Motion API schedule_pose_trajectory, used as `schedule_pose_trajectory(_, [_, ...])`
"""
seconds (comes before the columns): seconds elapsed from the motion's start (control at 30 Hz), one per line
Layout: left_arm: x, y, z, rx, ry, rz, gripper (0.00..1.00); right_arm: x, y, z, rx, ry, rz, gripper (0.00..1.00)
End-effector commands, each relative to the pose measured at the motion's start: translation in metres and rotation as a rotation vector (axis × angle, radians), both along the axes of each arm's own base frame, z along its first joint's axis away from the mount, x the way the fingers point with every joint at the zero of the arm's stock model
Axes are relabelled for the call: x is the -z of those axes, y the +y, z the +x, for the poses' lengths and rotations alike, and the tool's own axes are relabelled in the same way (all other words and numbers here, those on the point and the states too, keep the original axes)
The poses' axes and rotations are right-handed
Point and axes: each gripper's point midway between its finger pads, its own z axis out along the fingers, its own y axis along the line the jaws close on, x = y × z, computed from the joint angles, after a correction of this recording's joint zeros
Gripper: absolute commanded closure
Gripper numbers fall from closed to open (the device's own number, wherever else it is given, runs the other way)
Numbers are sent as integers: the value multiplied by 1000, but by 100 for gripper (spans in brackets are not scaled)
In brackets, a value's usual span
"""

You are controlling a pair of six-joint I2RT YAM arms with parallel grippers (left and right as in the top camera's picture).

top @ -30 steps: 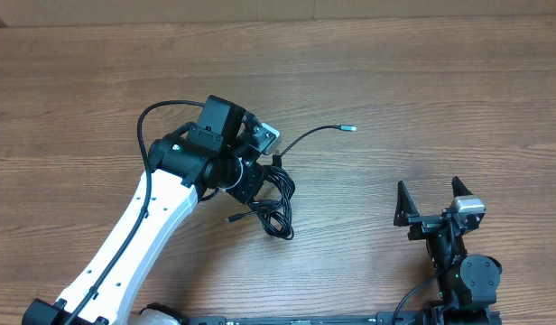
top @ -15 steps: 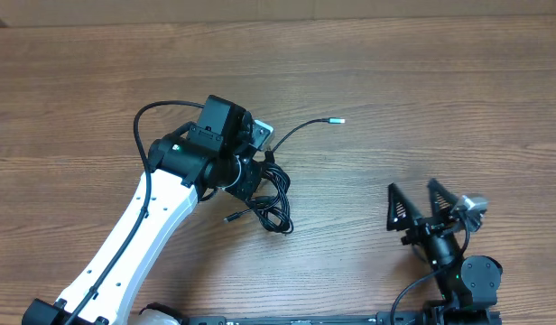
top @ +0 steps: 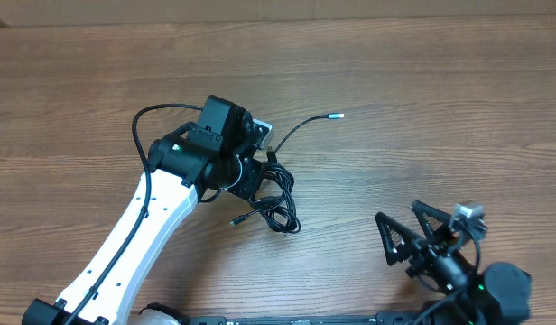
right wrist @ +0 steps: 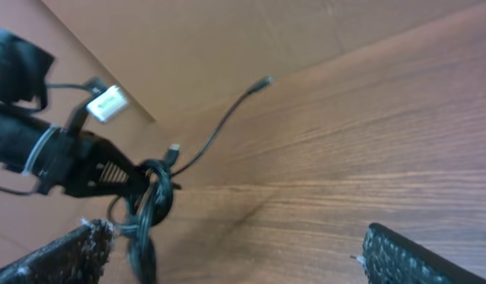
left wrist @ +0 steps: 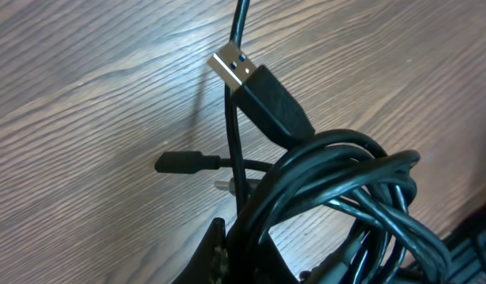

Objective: Untangle cables
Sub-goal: 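Move the right gripper toward the bundle held by the left gripper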

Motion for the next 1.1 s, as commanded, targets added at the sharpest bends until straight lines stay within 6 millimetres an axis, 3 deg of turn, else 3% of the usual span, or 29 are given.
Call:
schedule_pose_trajectory(0.0, [-25, -21, -4, 50, -17, -128, 96, -22, 1, -7, -27, -20, -86, 0])
schedule_pose_trajectory(0.2, [-35, -42, -15, 170, -17, -230, 96, -19, 4, -8, -109, 201, -207, 0])
schedule_pose_trajectory(0.3, [-38, -55, -17, 211, -46, -243, 96, -19, 16, -5, -210, 305, -199, 0])
schedule_pose_trajectory(0.37, [-45, -76, -20, 288, -104, -261, 96, -23, 35, -1, -343, 372, -111, 0])
schedule_pose_trajectory(0.5, [-44, -86, -12, 278, -192, -190, 96, -20, 52, 1, -482, 409, -47, 4])
schedule_pose_trajectory(0.77, [-57, -99, 11, 184, -330, -159, 96, -4, 54, 6, -531, 457, -70, 20])
schedule_pose_trajectory(0.93, [-66, -105, 16, 108, -320, -227, 96, 0, 57, -4, -594, 425, -132, 15])
schedule_pose_trajectory(1.07, [-71, -118, 6, 138, -286, -293, 96, 0, 58, -3, -604, 398, -150, 17])
